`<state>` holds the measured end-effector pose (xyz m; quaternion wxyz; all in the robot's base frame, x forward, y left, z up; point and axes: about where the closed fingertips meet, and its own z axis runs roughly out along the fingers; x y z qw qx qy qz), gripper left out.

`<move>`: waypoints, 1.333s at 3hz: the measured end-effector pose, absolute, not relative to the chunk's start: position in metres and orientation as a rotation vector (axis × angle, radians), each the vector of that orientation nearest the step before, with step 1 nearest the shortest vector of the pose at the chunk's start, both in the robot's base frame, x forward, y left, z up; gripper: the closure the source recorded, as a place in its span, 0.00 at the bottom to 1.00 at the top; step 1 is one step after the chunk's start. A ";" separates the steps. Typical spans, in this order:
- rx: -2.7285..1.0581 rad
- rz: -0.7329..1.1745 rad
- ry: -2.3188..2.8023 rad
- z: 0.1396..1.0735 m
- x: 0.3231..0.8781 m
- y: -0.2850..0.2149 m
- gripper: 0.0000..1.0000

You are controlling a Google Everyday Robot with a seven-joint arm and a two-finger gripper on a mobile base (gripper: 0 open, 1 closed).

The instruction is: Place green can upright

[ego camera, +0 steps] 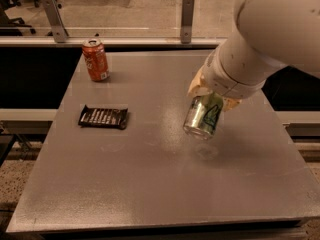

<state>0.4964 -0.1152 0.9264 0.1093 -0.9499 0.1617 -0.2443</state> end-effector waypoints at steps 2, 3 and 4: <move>-2.704 -0.955 0.117 0.919 0.533 -0.105 1.00; -2.601 -1.043 -0.013 0.925 0.546 -0.093 1.00; -2.494 -1.119 -0.115 0.928 0.550 -0.084 1.00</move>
Offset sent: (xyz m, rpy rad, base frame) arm 0.0619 0.0241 -0.0064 -0.0170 -0.3531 0.3607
